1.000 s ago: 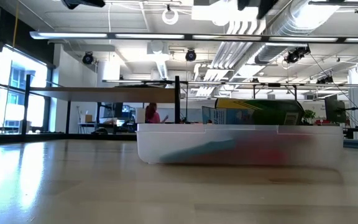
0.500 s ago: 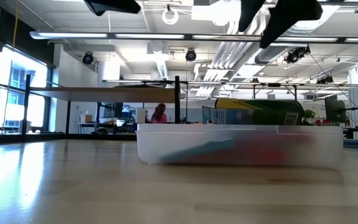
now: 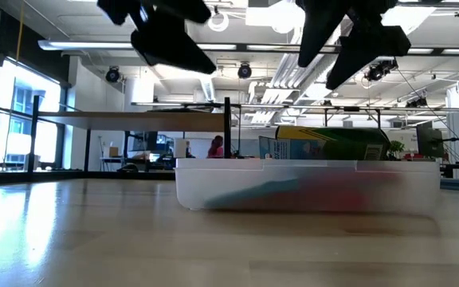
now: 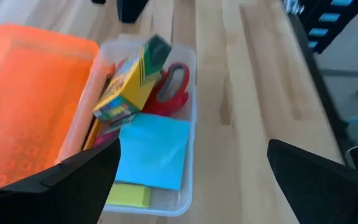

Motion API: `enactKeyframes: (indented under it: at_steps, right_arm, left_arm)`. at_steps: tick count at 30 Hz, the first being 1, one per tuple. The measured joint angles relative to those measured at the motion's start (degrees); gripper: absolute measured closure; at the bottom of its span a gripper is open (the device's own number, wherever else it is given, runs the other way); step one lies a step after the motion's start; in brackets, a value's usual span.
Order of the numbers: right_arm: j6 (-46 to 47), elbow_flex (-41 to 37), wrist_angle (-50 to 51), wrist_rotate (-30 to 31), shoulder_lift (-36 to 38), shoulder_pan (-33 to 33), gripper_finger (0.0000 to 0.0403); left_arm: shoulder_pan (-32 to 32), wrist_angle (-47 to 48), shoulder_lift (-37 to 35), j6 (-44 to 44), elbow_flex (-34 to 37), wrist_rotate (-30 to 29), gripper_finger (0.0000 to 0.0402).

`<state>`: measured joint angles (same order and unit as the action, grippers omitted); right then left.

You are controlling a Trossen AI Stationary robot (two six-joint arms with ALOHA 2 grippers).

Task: Pack school essentials
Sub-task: Put the crayons box into the supply box

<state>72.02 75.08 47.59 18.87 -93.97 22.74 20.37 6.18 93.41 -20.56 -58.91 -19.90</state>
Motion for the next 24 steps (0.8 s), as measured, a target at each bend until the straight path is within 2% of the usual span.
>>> enactKeyframes:
  at_steps: [4,9,15,24]
  right_arm:
    - [0.01,-1.37,-0.71,0.00,0.00,0.00,0.0155]
    - [0.03,-2.83,-1.42,-0.31,0.00,0.00,0.0155]
    - [0.08,-2.92,-1.80,0.37,0.00,-0.51,0.0155]
    - [0.03,-2.92,-2.16,0.44,-0.15,-2.29,0.0155]
  left_arm:
    - [-0.01,-0.81,2.64,0.19,-0.01,0.11,0.0014]
    - [-0.01,-1.74,4.91,0.69,0.01,1.72,0.0058]
    - [-0.01,-3.91,6.83,3.31,0.01,3.62,0.0136]
    - [-0.50,-6.57,9.46,6.35,0.03,4.58,0.0283]
